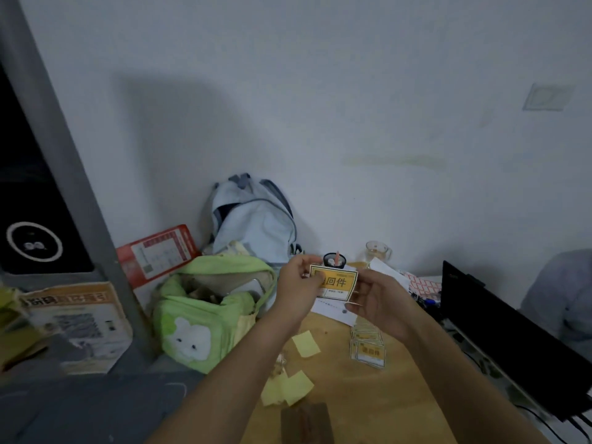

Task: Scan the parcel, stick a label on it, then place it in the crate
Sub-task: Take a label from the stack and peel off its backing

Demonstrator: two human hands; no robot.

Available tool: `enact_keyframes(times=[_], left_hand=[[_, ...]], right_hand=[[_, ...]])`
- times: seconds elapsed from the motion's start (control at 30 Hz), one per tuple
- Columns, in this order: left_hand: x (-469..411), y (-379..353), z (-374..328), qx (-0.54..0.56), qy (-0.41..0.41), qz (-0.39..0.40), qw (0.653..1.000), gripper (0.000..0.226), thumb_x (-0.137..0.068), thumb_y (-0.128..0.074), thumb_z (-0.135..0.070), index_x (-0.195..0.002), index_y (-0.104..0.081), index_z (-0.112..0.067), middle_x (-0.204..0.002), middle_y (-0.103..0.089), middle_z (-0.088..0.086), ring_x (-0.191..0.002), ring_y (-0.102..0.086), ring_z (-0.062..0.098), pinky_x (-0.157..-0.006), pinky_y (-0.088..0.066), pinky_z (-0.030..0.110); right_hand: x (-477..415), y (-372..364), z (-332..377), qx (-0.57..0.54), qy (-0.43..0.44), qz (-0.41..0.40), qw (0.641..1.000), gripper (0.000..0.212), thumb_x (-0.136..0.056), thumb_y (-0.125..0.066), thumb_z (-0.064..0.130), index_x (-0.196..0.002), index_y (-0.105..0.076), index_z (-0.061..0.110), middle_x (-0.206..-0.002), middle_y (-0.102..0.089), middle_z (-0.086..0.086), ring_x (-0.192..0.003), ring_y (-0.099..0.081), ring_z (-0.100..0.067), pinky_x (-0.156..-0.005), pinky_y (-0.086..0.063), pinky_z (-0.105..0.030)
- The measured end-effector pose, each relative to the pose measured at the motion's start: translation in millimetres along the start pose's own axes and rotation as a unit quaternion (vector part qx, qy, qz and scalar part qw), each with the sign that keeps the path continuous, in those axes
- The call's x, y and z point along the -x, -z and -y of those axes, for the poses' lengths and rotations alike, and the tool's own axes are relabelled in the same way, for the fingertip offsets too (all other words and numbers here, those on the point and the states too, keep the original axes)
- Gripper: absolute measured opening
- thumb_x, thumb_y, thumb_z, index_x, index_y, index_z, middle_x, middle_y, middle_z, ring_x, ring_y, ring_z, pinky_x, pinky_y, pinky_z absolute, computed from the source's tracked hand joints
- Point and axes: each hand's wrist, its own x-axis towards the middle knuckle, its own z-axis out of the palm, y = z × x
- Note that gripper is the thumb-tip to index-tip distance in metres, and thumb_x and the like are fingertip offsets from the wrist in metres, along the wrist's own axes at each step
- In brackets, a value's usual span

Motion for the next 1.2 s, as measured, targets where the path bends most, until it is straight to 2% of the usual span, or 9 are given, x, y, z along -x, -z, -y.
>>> enact_keyframes(times=[0.17,0.37,0.5,0.6,0.67,0.8,0.9,1.07,1.2], left_hand=[[5.0,15.3,-23.2,-0.005,-0.033,-0.006,0.999,0.027,-0.088,-0.055,0.004,-0.092,-0.06,-0.023,-0.088,-0.063,0.0,-0.077,-0.06,0.016,-0.059,-0.054,0.024],[12.4,25.6,-36.0,-0.027,-0.064,-0.013,0.998,0.031,-0.087,-0.056,0.004,-0.086,-0.06,-0.027,-0.105,-0.066,0.02,-0.079,-0.058,0.022,-0.07,-0.054,0.038],[12.3,30.4,-37.5,-0.026,-0.074,-0.016,0.997,0.034,-0.085,-0.059,0.005,-0.085,-0.061,-0.029,-0.106,-0.065,0.023,-0.079,-0.06,0.024,-0.077,-0.056,0.044],[9.8,31.5,-35.7,-0.025,-0.066,-0.008,0.997,0.033,-0.084,-0.061,0.004,-0.086,-0.061,-0.029,-0.102,-0.064,0.024,-0.078,-0.058,0.023,-0.072,-0.054,0.04],[6.7,30.9,-33.8,-0.024,-0.061,-0.001,0.998,0.032,-0.084,-0.06,0.004,-0.087,-0.061,-0.028,-0.092,-0.062,0.019,-0.076,-0.057,0.023,-0.069,-0.052,0.037],[8.3,26.1,-34.0,-0.095,-0.088,-0.021,0.991,0.025,-0.084,-0.06,-0.007,-0.099,-0.059,-0.026,-0.1,-0.059,-0.003,-0.087,-0.054,0.011,-0.076,-0.047,0.023],[16.5,20.6,-35.0,-0.239,-0.195,-0.091,0.947,0.024,-0.083,-0.063,-0.025,-0.106,-0.061,-0.029,-0.106,-0.055,-0.012,-0.102,-0.047,0.006,-0.09,-0.041,0.024],[37.9,5.8,-57.9,-0.074,-0.189,-0.047,0.978,0.004,-0.084,-0.065,-0.037,-0.083,-0.065,-0.033,-0.09,-0.069,-0.012,-0.092,-0.058,-0.007,-0.071,-0.04,0.0],[38.8,7.1,-68.1,0.004,-0.182,-0.064,0.981,0.01,-0.085,-0.066,-0.021,-0.076,-0.069,-0.022,-0.071,-0.071,-0.012,-0.074,-0.065,-0.003,-0.061,-0.044,0.004]], right_hand=[[7.4,-23.2,10.1,0.002,0.025,0.042,0.999,0.026,-0.095,-0.044,0.02,-0.106,-0.065,0.009,-0.093,-0.074,-0.011,-0.086,-0.063,-0.025,-0.075,-0.049,-0.035],[14.7,-30.5,24.4,0.06,0.09,0.067,0.992,0.014,-0.079,-0.064,0.015,-0.085,-0.065,0.003,-0.088,-0.069,-0.017,-0.087,-0.06,-0.032,-0.078,-0.048,-0.04],[15.7,-26.7,23.9,0.108,0.104,0.082,0.985,0.025,-0.075,-0.074,0.029,-0.082,-0.069,0.006,-0.091,-0.068,-0.019,-0.09,-0.057,-0.033,-0.078,-0.048,-0.04],[15.9,-22.1,22.1,0.116,0.097,0.096,0.984,0.051,-0.054,-0.089,0.042,-0.084,-0.07,0.005,-0.09,-0.069,-0.02,-0.082,-0.061,-0.029,-0.074,-0.05,-0.037],[17.1,-22.1,22.3,0.111,0.077,0.105,0.985,0.059,-0.057,-0.089,0.037,-0.092,-0.064,-0.003,-0.088,-0.065,-0.02,-0.076,-0.061,-0.026,-0.07,-0.053,-0.033],[22.3,-34.3,28.3,0.069,0.08,0.113,0.988,0.022,-0.083,-0.066,0.016,-0.087,-0.057,-0.003,-0.074,-0.057,-0.014,-0.059,-0.055,-0.018,-0.058,-0.051,-0.025],[23.1,-46.7,35.1,0.055,0.129,0.065,0.988,0.016,-0.092,-0.052,0.01,-0.084,-0.059,-0.002,-0.071,-0.055,-0.013,-0.056,-0.051,-0.016,-0.055,-0.048,-0.026],[29.9,-69.3,43.0,0.157,0.195,0.008,0.968,0.027,-0.096,-0.052,0.012,-0.074,-0.067,0.009,-0.077,-0.062,-0.019,-0.07,-0.056,-0.025,-0.07,-0.047,-0.038],[36.5,-78.9,49.4,0.182,0.227,-0.019,0.957,0.026,-0.096,-0.052,0.01,-0.073,-0.066,0.009,-0.063,-0.062,-0.008,-0.061,-0.054,-0.017,-0.063,-0.045,-0.03]])
